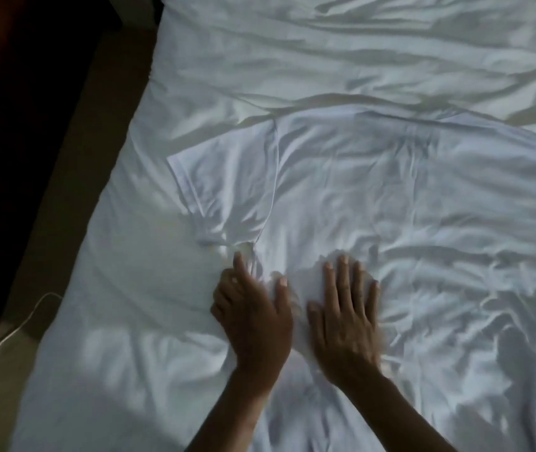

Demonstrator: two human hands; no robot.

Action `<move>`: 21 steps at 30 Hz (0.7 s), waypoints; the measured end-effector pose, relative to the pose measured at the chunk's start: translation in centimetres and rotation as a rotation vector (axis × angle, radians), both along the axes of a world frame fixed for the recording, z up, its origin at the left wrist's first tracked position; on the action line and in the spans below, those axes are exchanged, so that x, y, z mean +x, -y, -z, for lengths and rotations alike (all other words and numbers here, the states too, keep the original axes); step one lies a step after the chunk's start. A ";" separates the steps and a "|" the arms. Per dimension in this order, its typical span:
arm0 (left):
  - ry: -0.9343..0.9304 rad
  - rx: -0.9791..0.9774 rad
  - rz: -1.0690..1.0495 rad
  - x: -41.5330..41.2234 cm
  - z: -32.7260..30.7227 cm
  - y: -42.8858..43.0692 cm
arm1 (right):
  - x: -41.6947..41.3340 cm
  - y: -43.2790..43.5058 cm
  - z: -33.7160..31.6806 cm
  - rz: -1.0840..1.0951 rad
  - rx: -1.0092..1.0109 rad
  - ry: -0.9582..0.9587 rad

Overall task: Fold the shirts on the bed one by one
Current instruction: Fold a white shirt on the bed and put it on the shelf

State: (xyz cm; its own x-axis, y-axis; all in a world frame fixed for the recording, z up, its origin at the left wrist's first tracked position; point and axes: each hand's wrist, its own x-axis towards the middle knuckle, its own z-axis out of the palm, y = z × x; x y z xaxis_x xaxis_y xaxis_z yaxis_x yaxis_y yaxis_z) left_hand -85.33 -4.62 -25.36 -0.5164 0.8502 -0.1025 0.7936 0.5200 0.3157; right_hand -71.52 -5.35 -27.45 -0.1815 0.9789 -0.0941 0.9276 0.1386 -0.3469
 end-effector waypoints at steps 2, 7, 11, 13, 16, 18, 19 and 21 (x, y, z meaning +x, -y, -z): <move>0.060 -0.053 -0.065 0.3 -0.2 3.4 | 0.2 3.2 -0.3 -0.011 -0.024 0.020; 0.167 -0.061 -0.034 -1.2 -0.4 9.5 | 0.8 8.9 -0.5 -0.042 -0.065 0.047; 0.421 0.013 -0.231 -1.9 -2.3 11.5 | 1.2 13.2 -0.7 -0.015 -0.115 0.093; 0.533 -0.040 -0.221 -1.4 -3.1 13.6 | 1.3 15.4 -0.7 -0.013 -0.141 0.111; 0.831 -0.174 -0.298 -1.0 -3.1 18.7 | 1.2 18.3 -1.2 -0.001 -0.176 0.107; 0.932 -0.222 -0.379 -1.0 -2.8 22.0 | 1.3 19.8 -1.5 -0.004 -0.183 0.100; 0.930 -0.209 -0.396 -0.9 -2.8 23.2 | 1.3 20.4 -1.6 -0.010 -0.187 0.097; 0.855 -0.144 -0.398 -0.7 -3.3 25.0 | 1.7 21.5 -1.7 -0.024 -0.188 0.107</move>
State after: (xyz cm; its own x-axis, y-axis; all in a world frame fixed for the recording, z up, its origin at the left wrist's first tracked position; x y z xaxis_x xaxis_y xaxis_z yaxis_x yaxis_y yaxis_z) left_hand -86.03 -29.60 -22.07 -0.4671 0.5782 -0.6690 0.0803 0.7812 0.6191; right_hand -69.80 -26.83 -25.74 -0.1838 0.9376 -0.2951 0.9578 0.1033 -0.2683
